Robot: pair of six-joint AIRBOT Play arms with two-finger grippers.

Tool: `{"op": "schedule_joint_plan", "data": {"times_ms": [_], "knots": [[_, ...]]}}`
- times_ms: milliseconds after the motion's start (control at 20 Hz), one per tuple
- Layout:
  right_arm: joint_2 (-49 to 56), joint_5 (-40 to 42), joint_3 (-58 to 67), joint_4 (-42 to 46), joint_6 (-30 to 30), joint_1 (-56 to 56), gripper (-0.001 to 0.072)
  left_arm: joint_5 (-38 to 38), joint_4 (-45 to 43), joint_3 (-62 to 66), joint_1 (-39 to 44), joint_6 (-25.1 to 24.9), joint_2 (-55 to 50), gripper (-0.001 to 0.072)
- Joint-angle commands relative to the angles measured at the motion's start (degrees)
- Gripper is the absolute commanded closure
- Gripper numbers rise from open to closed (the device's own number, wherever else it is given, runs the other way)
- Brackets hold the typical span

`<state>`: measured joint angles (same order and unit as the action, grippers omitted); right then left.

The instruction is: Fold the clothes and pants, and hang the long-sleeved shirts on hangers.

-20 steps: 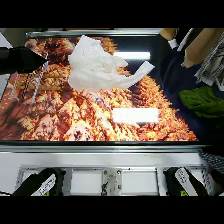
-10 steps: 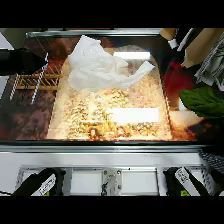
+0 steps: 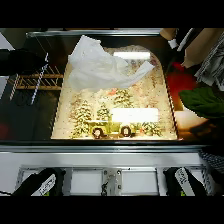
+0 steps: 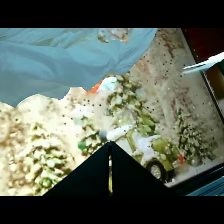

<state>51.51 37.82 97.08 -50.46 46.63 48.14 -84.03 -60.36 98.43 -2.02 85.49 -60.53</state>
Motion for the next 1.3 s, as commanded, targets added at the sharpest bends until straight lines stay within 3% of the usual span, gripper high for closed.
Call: {"op": "schedule_joint_plan", "data": {"times_ms": [0,200,300,400,550,700,1000,1050,1150,1200,1250], "knots": [[-3.0,-6.9,0.0,-21.9,10.2,-0.3,0.0135,0.0,0.0,-0.1,0.0,0.0,0.0,0.0692],[-3.8,-3.1,0.0,-52.7,41.1,-6.9,0.0135,0.4,0.5,-4.9,0.0,0.0,0.0,0.0692],[-3.1,4.0,-0.1,-60.6,52.8,-13.4,0.0135,3.9,0.5,-9.6,0.0,0.0,1.0,0.0692],[-1.3,12.9,-0.1,-63.7,60.2,-21.9,0.0135,10.2,0.6,-15.0,0.0,0.0,3.5,0.0692],[3.4,22.2,-1.0,-65.4,64.3,-38.1,0.0135,17.1,2.6,-23.9,0.0,0.0,8.0,0.0691],[7.9,22.6,-7.3,-65.5,67.0,-53.3,0.0135,20.5,7.8,-31.5,0.0,-0.9,10.6,0.0692],[13.7,22.3,-17.8,-76.7,71.1,-63.8,0.0137,21.0,11.9,-37.6,1.5,-4.2,11.3,0.0692],[14.2,22.3,-17.8,-78.5,71.0,-63.5,0.0196,21.1,12.0,-37.6,2.5,-4.4,11.3,0.0692],[14.4,22.3,-17.8,-81.0,67.0,-62.5,0.0567,21.3,11.9,-37.6,5.1,-5.4,11.2,0.0692],[14.4,22.8,-17.9,-80.9,65.0,-62.5,0.0693,21.3,11.9,-37.6,6.2,-5.7,11.2,0.0692],[14.4,23.3,-17.9,-80.8,64.2,-62.5,0.0694,21.3,11.9,-37.6,7.3,-5.7,11.2,0.0692]]}}
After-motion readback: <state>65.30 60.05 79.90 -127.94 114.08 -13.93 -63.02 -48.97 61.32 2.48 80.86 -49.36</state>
